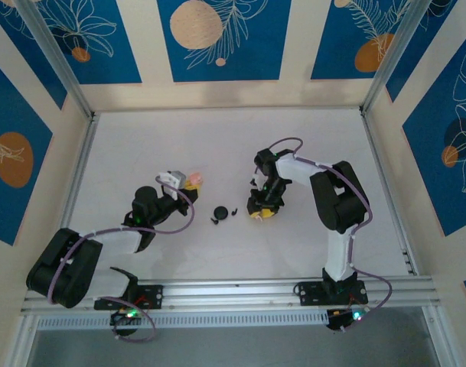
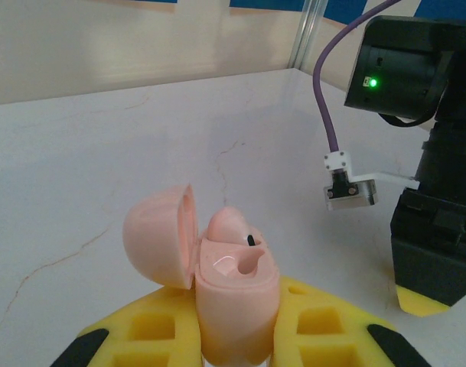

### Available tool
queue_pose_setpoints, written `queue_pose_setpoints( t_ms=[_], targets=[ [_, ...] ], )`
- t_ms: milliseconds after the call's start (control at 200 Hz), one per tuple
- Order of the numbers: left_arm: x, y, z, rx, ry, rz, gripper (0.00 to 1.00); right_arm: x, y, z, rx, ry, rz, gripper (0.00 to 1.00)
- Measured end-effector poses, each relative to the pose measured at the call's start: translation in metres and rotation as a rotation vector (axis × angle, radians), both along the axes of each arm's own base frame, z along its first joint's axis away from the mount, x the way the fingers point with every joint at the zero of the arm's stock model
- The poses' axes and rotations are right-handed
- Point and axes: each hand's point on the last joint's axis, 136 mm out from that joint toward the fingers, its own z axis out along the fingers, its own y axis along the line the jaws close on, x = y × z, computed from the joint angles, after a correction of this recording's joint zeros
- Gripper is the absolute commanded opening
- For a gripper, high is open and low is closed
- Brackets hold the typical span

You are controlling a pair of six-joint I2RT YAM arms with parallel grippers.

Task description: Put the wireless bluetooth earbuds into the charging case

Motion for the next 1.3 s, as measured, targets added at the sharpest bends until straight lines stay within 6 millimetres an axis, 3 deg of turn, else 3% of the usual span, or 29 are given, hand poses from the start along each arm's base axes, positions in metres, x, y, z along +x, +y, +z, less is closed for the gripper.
queue_pose_setpoints(
  t_ms=[290, 645, 1050, 1300],
  targets=[
    [0.0, 0.0, 0.0, 0.0, 0.0, 0.0, 0.11, -0.012, -0.005, 0.004, -0.051, 0.039, 0.004, 0.46],
    [0.0, 0.0, 0.0, 0.001, 0.001, -0.001, 0.11, 0.017, -0.004, 0.029, -0.142, -0.072, 0.024, 0.45],
    [-0.008, -0.009, -0.002, 0.01, -0.007, -0.07, 0.1, 0.008, 0.002, 0.002, -0.243, -0.027, 0.106, 0.41],
    [-0.007, -0.01, 0.001, 0.009, -0.011, -0.072, 0.11, 0.005, 0.001, -0.003, -0.258, -0.016, 0.12, 0.36]
  ],
)
